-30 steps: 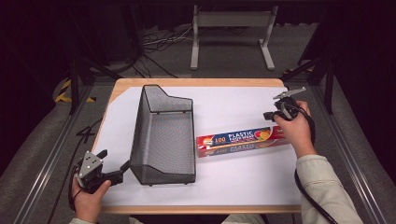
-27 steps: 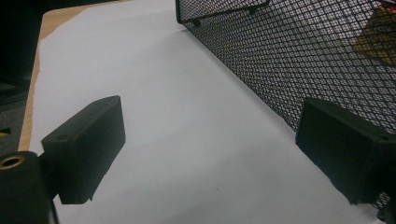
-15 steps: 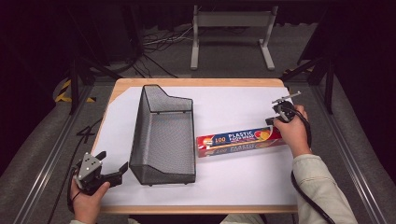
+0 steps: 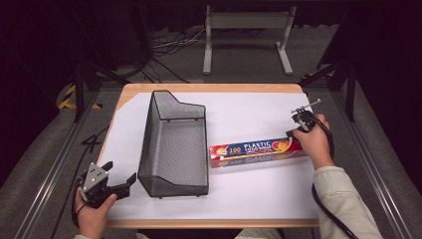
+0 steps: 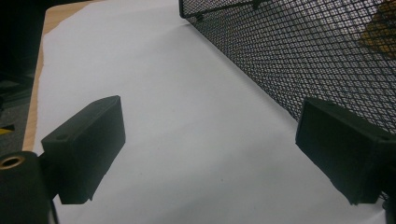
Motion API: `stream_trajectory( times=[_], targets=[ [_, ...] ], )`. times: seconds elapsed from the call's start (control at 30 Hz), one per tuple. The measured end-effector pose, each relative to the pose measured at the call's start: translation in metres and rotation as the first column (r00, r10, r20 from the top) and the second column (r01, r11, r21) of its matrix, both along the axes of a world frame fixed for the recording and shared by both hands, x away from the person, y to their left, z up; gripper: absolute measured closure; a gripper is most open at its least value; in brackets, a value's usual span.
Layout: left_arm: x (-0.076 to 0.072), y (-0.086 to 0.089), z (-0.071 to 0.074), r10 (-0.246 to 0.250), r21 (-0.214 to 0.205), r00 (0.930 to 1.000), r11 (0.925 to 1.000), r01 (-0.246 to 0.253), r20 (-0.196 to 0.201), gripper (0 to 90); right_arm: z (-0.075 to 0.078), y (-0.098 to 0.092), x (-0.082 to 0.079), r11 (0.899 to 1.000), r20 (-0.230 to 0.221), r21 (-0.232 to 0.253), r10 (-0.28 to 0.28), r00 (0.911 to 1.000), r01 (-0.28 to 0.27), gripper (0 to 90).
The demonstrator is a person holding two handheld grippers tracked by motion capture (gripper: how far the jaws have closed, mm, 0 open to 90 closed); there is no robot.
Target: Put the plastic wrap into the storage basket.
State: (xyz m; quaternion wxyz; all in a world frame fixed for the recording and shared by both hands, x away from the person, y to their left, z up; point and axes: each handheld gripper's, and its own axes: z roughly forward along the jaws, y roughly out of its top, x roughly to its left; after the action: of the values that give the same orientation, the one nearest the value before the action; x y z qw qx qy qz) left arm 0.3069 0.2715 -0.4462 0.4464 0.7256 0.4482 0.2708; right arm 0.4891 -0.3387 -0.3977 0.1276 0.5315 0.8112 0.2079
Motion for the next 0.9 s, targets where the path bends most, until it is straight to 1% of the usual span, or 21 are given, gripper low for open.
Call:
stream_trajectory(
  times=[0.03, 0.13, 0.17, 0.27, 0.4, 0.47, 0.5, 0.53, 0.6, 0.63, 0.7, 0.73, 0.8, 0.9],
  targets=[
    [0.0, -0.001, 0.0, -0.002, 0.002, 1.0, 1.0, 0.002, 0.0, 9.2, 0.0, 0.0, -0.001, 1.0, -0.012, -0.006, -0.002, 0.9999, 0.002, 90.0],
    [0.002, -0.002, 0.001, -0.004, 0.001, 1.0, 1.0, 0.004, 0.005, 9.1, 0.001, 0.0, -0.003, 1.0, -0.019, -0.009, -0.002, 0.9998, 0.002, 90.0],
    [0.003, -0.002, 0.002, -0.003, 0.004, 1.0, 1.0, 0.003, 0.006, 9.0, 0.002, -0.003, -0.012, 1.0, -0.035, -0.007, -0.008, 0.9994, 0.008, 90.0],
    [0.006, -0.002, 0.001, 0.008, -0.01, 0.9999, 0.9999, -0.008, 0.008, 9.0, 0.001, -0.006, -0.02, 1.0, -0.046, 0.012, -0.006, 0.9989, 0.006, 90.0],
    [0.009, -0.003, 0.001, 0.013, -0.01, 0.9999, 0.9999, -0.013, 0.001, 8.9, 0.001, -0.01, -0.034, 1.0, -0.049, 0.025, 0.013, 0.9987, -0.012, 90.0],
    [0.01, -0.005, 0.002, 0.012, -0.007, 0.9999, 0.9999, -0.012, 0.003, 8.9, 0.002, -0.012, -0.043, 0.999, -0.047, 0.044, 0.015, 0.9988, -0.013, 90.0],
    [0.011, -0.005, 0.002, 0.012, -0.007, 0.9999, 0.9999, -0.012, 0.004, 8.9, 0.003, -0.012, -0.047, 0.999, -0.044, 0.045, 0.018, 0.9989, -0.016, 90.0],
    [0.011, -0.005, 0.002, 0.012, -0.007, 0.9999, 0.9999, -0.012, 0.004, 8.9, 0.003, -0.012, -0.047, 0.999, -0.044, 0.045, 0.018, 0.9989, -0.016, 90.0],
    [0.011, -0.006, 0.002, 0.015, -0.01, 0.9999, 0.9998, -0.015, 0.004, 8.9, 0.003, -0.012, -0.054, 0.999, -0.061, 0.035, 0.021, 0.9979, -0.019, 90.0],
    [0.012, -0.006, 0.001, 0.017, -0.01, 0.9998, 0.9998, -0.017, 0.005, 8.8, 0.003, -0.012, -0.058, 0.999, -0.057, 0.039, 0.025, 0.9981, -0.023, 90.0],
    [0.012, -0.006, 0.002, 0.016, -0.008, 0.9999, 0.9998, -0.016, 0.005, 8.8, 0.003, -0.013, -0.063, 0.999, -0.08, 0.042, 0.027, 0.9964, -0.024, 90.0],
    [0.012, -0.006, 0.002, 0.016, -0.009, 0.9999, 0.9998, -0.016, 0.006, 8.8, 0.003, -0.013, -0.066, 0.999, -0.078, 0.046, 0.024, 0.9967, -0.021, 90.0],
    [0.012, -0.005, 0.002, 0.017, -0.011, 0.9998, 0.9998, -0.017, 0.005, 8.8, 0.004, -0.013, -0.071, 0.999, -0.097, 0.043, 0.027, 0.995, -0.023, 90.0],
    [0.012, -0.006, 0.002, 0.017, -0.008, 0.9998, 0.9998, -0.017, 0.004, 8.8, 0.003, -0.014, -0.074, 0.999, -0.089, 0.045, 0.034, 0.9955, -0.03, 90.0]
  ],
)
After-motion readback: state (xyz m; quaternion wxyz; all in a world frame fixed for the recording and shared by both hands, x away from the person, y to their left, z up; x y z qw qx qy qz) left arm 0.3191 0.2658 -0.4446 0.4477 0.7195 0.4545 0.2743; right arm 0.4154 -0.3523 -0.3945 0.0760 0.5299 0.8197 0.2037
